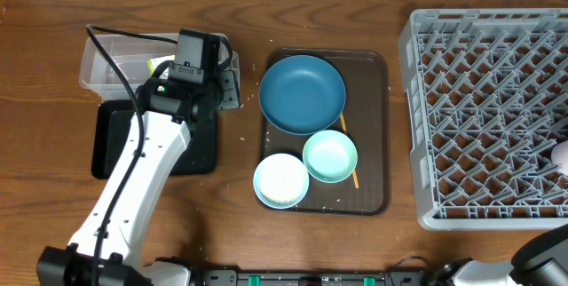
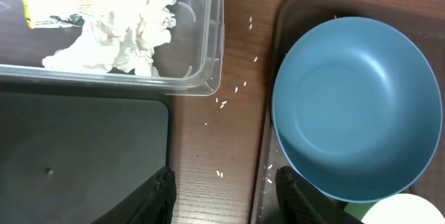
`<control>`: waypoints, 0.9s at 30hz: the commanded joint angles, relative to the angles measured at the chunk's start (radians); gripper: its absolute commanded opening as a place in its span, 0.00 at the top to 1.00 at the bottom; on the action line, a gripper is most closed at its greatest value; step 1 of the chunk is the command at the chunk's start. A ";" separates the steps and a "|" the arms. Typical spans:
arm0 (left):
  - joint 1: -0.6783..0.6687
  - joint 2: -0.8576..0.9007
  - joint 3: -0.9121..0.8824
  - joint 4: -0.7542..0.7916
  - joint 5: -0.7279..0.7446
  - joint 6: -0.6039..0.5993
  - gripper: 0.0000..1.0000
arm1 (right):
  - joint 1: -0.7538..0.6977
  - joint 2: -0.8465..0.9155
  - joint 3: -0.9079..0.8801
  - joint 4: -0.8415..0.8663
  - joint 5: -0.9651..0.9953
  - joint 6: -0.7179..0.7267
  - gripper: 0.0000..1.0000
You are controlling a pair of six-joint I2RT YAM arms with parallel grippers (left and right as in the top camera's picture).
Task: Sort waste into correct bins and load items into the dishwasher rack
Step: 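Withdraw right gripper from the rack and reach to the mint-green bowl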
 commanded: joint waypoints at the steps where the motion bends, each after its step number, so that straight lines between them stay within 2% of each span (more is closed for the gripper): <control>1: 0.000 -0.001 0.009 0.000 -0.009 0.010 0.50 | -0.005 0.000 0.011 0.002 -0.128 -0.040 0.83; 6: 0.000 -0.001 0.009 0.000 -0.009 0.010 0.50 | 0.024 0.000 0.011 0.035 -0.393 -0.126 0.57; 7: 0.000 -0.001 0.009 0.000 -0.009 0.010 0.44 | 0.035 0.000 0.011 0.038 -0.419 -0.131 0.55; 8: 0.000 -0.001 0.009 0.000 -0.009 0.010 0.44 | 0.053 0.000 0.011 0.039 -0.444 -0.145 0.53; 16: 0.000 -0.001 0.009 -0.008 -0.009 0.010 0.42 | 0.301 0.000 0.011 0.046 -0.464 -0.260 0.49; 21: 0.000 -0.001 0.009 -0.023 -0.009 0.010 0.41 | 0.486 0.000 0.011 0.064 -0.438 -0.321 0.44; 25: 0.000 -0.001 0.009 -0.026 -0.009 0.010 0.41 | 0.633 0.000 0.011 0.057 -0.386 -0.383 0.34; 27: 0.000 -0.001 0.009 -0.026 -0.009 0.010 0.41 | 0.703 0.000 0.011 0.051 -0.363 -0.406 0.33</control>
